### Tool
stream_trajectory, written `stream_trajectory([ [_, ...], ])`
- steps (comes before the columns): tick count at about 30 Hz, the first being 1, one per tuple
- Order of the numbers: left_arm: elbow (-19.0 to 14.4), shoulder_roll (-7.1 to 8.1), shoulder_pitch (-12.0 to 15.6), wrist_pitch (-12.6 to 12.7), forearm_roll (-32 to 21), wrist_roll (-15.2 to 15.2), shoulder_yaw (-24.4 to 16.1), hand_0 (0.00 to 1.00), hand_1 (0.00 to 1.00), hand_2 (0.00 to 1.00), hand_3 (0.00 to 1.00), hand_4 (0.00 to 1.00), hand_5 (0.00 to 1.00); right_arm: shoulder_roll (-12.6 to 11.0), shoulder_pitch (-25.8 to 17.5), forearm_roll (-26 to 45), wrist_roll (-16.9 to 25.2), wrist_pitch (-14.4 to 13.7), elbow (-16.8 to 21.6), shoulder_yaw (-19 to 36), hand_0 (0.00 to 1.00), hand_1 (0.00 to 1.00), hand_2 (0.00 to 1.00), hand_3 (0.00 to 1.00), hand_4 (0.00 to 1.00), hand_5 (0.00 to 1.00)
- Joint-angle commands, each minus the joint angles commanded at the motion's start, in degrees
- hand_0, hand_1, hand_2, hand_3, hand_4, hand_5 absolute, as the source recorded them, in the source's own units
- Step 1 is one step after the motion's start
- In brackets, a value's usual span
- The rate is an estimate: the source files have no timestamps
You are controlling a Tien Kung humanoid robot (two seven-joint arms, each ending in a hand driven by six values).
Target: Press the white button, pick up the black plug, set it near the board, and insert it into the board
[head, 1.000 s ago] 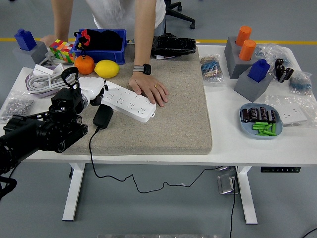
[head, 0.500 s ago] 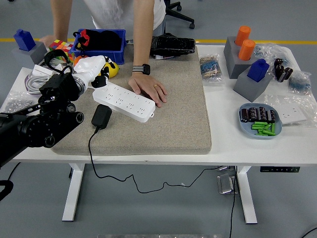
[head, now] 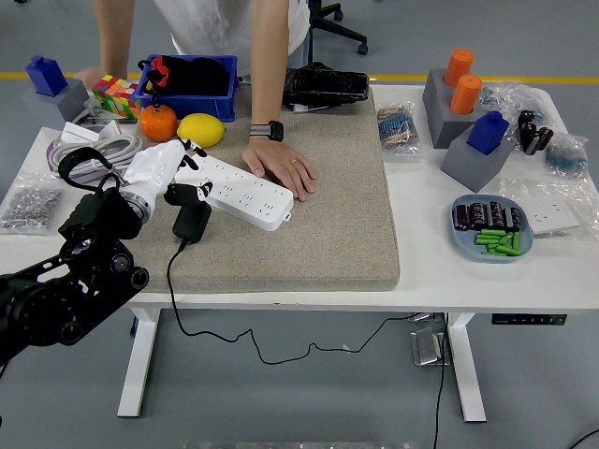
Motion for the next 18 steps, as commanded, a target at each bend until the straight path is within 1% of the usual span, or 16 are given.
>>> stream_trajectory([
  [1, -0.6, 0.02, 0.6, 0.3, 0.4, 0.4, -0.2, 0.836, 0.86, 0.824, 0.88, 0.998, 0.481, 0.0, 0.0, 0.0, 0.0, 0.0, 0.0, -0.1, 0.874, 0.759, 0.716, 0.75, 0.894, 0.727],
  [2, -1.3, -0.01, 1.3, 0.5, 1.0, 1.1, -0.5, 0.856, 0.866, 0.836, 0.892, 0.998, 0.53, 0.0, -0.1, 0.0, 0.0, 0.0, 0.0, -0.1, 0.874, 0.758, 0.716, 0.749, 0.894, 0.727],
  [4, -2.2, -0.1, 2.1, 0.5, 1.9, 2.2, -0.8, 0.856, 0.866, 0.836, 0.892, 0.998, 0.53, 0.0, -0.2, 0.0, 0.0, 0.0, 0.0, -0.4, 0.874, 0.758, 0.716, 0.749, 0.894, 0.727],
  [7, -3.2, -0.31, 3.0, -0.8, 2.5, 5.1, -0.6, 0.856, 0.866, 0.836, 0.892, 0.998, 0.53, 0.0, -0.2, 0.1, 0.0, 0.0, 0.0, -0.6, 0.874, 0.758, 0.716, 0.749, 0.894, 0.727],
  [8, -3.3, -0.42, 3.2, -1.1, 2.9, 5.9, -0.6, 0.865, 0.881, 0.857, 0.913, 0.998, 0.587, 0.0, -0.1, 0.1, 0.0, 0.0, 0.0, -0.8, 0.875, 0.758, 0.716, 0.749, 0.894, 0.726],
  [10, -3.5, -0.71, 3.8, -1.5, 3.4, 7.6, -0.6, 0.865, 0.881, 0.857, 0.913, 0.998, 0.587, 0.0, -0.1, 0.3, 0.1, -0.1, 0.1, -1.0, 0.875, 0.758, 0.716, 0.749, 0.894, 0.726],
  [13, -3.3, -1.32, 4.3, -1.1, 5.1, 9.8, -0.3, 0.865, 0.881, 0.857, 0.913, 0.998, 0.587, 0.0, -0.1, 0.4, 0.2, -0.2, 0.1, -1.3, 0.875, 0.758, 0.716, 0.749, 0.894, 0.726],
  [14, -3.0, -1.58, 4.5, -0.8, 6.0, 10.3, -0.3, 0.821, 0.827, 0.801, 0.885, 0.998, 0.562, 0.0, -0.1, 0.5, 0.3, -0.3, 0.1, -1.4, 0.874, 0.758, 0.716, 0.749, 0.894, 0.726],
  [18, -1.5, -2.26, 4.5, -0.1, 8.3, 11.1, -0.2, 0.821, 0.827, 0.801, 0.885, 0.998, 0.562, 0.0, -0.1, 0.7, 0.4, -0.3, 0.2, -1.9, 0.874, 0.758, 0.716, 0.749, 0.894, 0.726],
])
